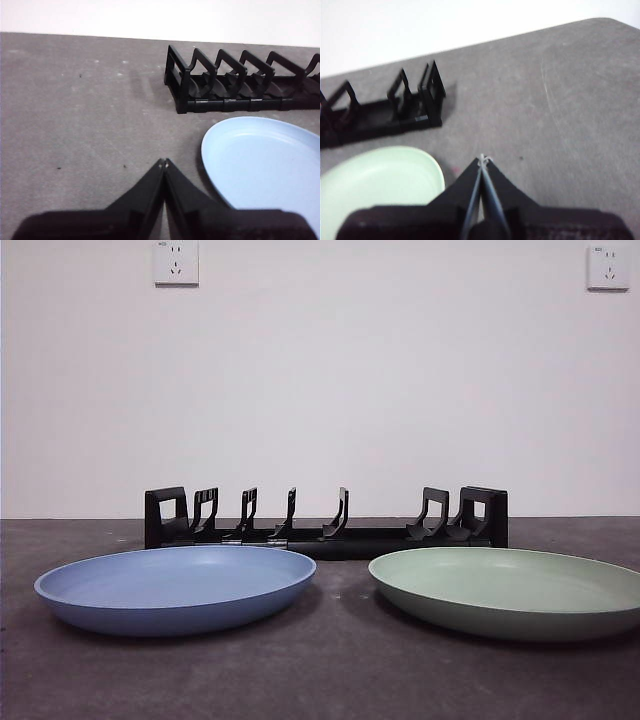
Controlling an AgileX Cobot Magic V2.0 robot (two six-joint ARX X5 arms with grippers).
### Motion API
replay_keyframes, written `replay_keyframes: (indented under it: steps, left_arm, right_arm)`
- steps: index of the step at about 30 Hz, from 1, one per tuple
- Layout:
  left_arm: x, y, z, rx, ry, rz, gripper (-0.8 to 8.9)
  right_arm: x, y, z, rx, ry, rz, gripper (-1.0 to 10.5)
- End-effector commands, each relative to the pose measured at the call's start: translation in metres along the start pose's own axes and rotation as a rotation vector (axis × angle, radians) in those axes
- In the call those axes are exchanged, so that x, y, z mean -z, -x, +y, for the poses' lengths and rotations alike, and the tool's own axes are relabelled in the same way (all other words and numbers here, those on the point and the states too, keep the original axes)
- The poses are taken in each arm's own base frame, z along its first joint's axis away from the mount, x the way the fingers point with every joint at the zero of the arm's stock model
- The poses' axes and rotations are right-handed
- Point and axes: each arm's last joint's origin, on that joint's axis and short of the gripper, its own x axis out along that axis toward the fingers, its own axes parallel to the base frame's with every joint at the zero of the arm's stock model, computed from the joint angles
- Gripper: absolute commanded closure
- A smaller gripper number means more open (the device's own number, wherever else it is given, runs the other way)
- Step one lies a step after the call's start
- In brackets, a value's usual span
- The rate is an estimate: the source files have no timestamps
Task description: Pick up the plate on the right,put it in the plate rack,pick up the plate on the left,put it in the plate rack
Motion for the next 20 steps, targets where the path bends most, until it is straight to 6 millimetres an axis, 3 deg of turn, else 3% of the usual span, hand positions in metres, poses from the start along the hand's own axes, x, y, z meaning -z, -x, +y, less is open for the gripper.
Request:
replay_keyframes:
  steps: [1,7,20]
  left_arm:
    - [-0.012,0.004,-0.002,0.024,0.039,-0.032,8.2]
    - [-0.043,0.016,-0.008,0.038,0.059,-0.036,8.2]
    - [-0.125,0.035,-0.027,0.265,0.029,0.079,8.2]
  right_arm:
    - [-0.017,0.005,0.004,-0.029,-0.031,-0.038,9.6]
    - [-0.058,0.014,0.013,-0.091,-0.03,-0.032,9.6]
    - [-0.149,0.017,0.038,-0.327,0.08,0.269,9.6]
